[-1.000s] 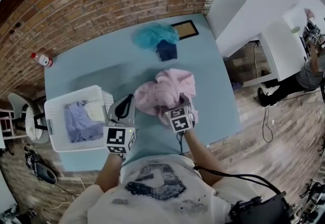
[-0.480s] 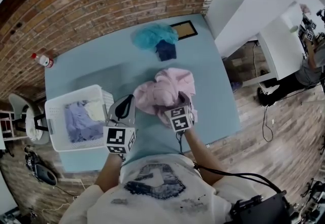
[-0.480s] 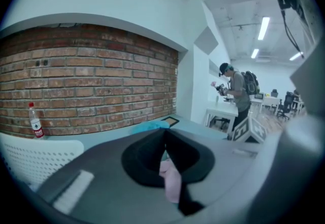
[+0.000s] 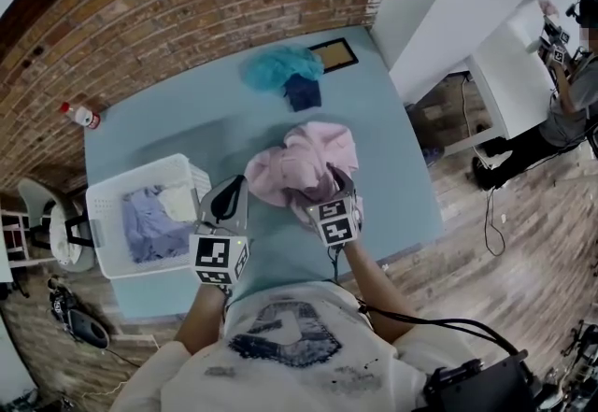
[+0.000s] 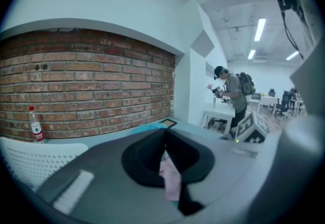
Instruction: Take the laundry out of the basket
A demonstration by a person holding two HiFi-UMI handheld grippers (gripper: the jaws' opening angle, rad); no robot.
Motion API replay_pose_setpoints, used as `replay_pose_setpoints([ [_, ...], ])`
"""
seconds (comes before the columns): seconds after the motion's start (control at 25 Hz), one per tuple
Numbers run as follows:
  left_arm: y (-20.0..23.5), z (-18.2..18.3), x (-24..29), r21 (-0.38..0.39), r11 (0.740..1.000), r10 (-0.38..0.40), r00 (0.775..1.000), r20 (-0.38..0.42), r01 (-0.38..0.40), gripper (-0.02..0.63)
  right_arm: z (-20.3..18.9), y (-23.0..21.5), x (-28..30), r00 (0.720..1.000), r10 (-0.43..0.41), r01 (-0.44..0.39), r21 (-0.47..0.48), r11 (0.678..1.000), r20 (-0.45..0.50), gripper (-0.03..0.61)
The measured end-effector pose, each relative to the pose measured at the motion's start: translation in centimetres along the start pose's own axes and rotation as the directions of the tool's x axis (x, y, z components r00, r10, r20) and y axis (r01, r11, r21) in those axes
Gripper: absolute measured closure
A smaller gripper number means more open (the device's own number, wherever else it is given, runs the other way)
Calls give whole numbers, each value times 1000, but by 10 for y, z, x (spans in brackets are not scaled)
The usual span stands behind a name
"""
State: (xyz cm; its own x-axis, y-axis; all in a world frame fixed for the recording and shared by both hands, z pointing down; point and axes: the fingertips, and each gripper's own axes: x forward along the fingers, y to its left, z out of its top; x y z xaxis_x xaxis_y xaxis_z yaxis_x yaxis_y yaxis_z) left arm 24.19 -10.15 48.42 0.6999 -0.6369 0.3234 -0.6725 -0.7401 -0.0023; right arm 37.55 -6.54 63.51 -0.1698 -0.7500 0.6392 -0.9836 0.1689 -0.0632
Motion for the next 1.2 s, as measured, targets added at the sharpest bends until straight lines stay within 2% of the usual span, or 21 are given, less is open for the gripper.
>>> replay_pose_setpoints([
  [0.2, -1, 7, -8, 10, 1000, -10, 1000, 16, 10, 621, 13, -1, -24, 997, -27, 24, 44, 999, 69, 124],
  [0.52, 0, 16, -31, 23, 1000, -10, 999, 52, 9, 621, 49, 14, -67, 980, -48, 38, 56, 998, 195, 131],
  [0.6, 3, 18, -39, 23, 1000, -3, 998, 63, 2, 621, 58, 24, -77, 977, -43, 29, 69, 997, 210, 212],
  [0.68, 8, 20, -48, 21, 1000, 7, 997, 73, -8, 621, 67, 34, -85, 972, -40, 25, 69, 997, 232, 230],
  [0.88, 18, 20, -68, 10, 999, 32, 996, 87, -33, 621, 88, 54, -107, 954, -53, 36, 62, 997, 295, 354],
  [1.2, 34, 22, -85, -20, 998, 63, 992, 109, -61, 621, 114, 68, -129, 927, -69, 52, 56, 997, 368, 496],
])
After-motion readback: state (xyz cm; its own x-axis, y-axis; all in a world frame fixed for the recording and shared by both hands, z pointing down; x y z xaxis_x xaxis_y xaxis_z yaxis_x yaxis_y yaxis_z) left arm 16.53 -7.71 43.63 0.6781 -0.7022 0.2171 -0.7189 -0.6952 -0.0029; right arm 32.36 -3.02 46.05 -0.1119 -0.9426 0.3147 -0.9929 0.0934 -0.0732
